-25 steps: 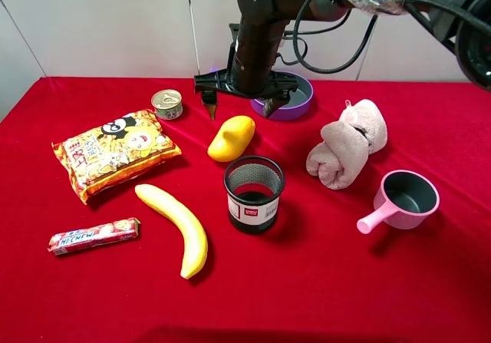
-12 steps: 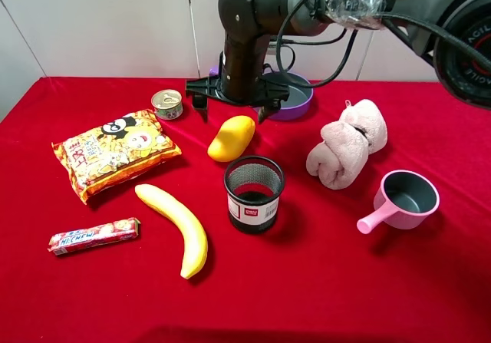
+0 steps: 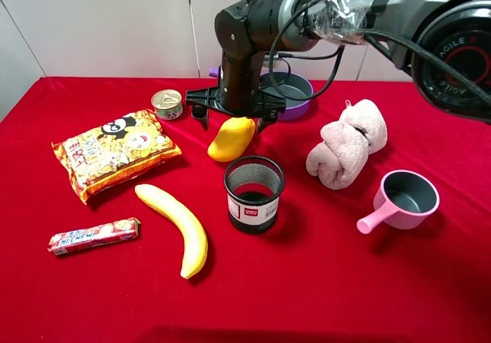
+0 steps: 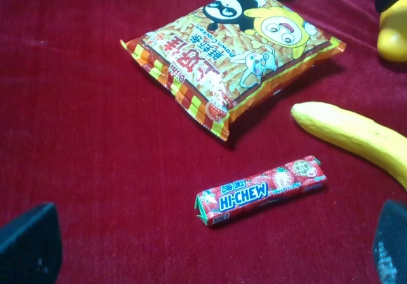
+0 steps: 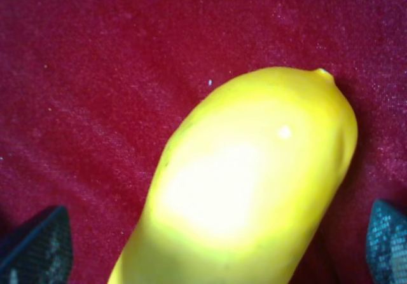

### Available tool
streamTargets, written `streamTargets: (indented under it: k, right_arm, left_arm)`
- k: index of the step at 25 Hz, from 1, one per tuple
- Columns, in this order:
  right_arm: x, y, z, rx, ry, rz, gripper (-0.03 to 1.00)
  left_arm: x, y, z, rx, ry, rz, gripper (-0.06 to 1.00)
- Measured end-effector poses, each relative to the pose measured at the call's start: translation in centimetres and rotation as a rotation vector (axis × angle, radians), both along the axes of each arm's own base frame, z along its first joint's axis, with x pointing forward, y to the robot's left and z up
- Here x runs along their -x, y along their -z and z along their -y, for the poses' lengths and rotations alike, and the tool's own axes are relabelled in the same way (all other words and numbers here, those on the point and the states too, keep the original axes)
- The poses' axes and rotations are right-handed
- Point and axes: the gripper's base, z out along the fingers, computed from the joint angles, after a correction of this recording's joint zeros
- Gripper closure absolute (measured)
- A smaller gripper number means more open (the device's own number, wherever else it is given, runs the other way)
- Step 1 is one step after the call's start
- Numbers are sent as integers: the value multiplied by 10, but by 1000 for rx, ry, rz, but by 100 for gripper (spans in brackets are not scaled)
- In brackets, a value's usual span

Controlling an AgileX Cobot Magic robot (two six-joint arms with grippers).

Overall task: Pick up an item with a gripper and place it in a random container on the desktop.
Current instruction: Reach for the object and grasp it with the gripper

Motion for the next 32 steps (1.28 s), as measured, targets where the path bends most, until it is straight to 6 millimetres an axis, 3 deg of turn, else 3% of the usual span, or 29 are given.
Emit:
streamTargets:
  k: [16, 32]
  right_arm:
    - [-3, 25, -3, -1, -4, -7, 28]
    - [-5, 27, -4, 5, -22, 25, 28]
  left_arm:
    - [0, 0, -2, -24, -16, 2, -3]
    - [0, 0, -3, -26, -17, 2, -3]
